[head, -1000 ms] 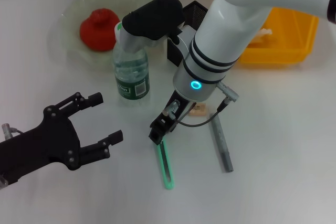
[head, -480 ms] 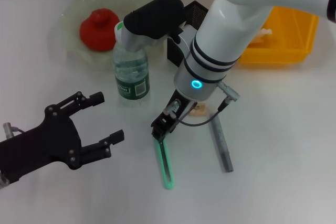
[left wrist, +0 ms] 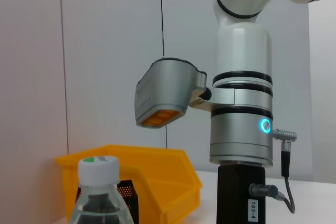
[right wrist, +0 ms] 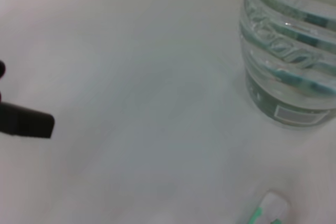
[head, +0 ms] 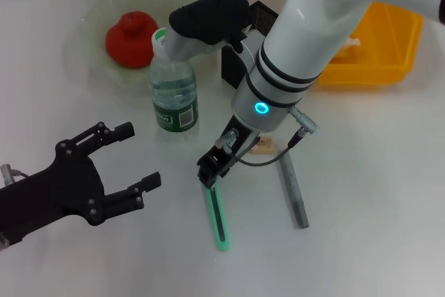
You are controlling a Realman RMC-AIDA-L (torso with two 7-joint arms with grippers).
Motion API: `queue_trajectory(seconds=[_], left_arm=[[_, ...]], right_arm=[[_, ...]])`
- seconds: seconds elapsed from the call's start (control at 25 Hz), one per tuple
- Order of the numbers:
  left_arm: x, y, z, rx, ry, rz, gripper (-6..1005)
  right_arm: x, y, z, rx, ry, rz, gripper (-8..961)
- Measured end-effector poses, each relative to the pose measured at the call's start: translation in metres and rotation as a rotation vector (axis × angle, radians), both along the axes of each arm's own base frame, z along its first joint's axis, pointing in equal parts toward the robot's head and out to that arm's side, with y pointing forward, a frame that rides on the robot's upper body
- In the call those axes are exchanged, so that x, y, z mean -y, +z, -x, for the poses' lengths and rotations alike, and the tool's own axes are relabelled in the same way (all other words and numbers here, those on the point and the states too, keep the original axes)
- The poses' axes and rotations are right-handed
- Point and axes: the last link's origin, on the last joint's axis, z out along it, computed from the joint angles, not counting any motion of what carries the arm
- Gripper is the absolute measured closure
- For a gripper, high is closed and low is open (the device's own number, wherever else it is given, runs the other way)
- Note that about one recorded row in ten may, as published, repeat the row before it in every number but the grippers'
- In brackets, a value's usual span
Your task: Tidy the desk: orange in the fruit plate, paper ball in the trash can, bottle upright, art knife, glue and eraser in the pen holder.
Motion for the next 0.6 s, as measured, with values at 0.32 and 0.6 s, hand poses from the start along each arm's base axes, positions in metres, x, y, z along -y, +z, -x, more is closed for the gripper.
queue_trajectory(seconds=[0.32, 0.6], left_arm=[[0.0004, -0.0002, 0.0001, 0.0, 0.001, 0.001, 157], [0.0001, -0.0006, 0.0004, -0.002, 0.003, 0.001, 157]], right_arm=[[-0.0016, 0.0006, 0.0025, -0.005, -0.004, -0.003, 621], [-0.005, 0.0006, 0.0015, 0.002, -0.009, -0.015, 627]])
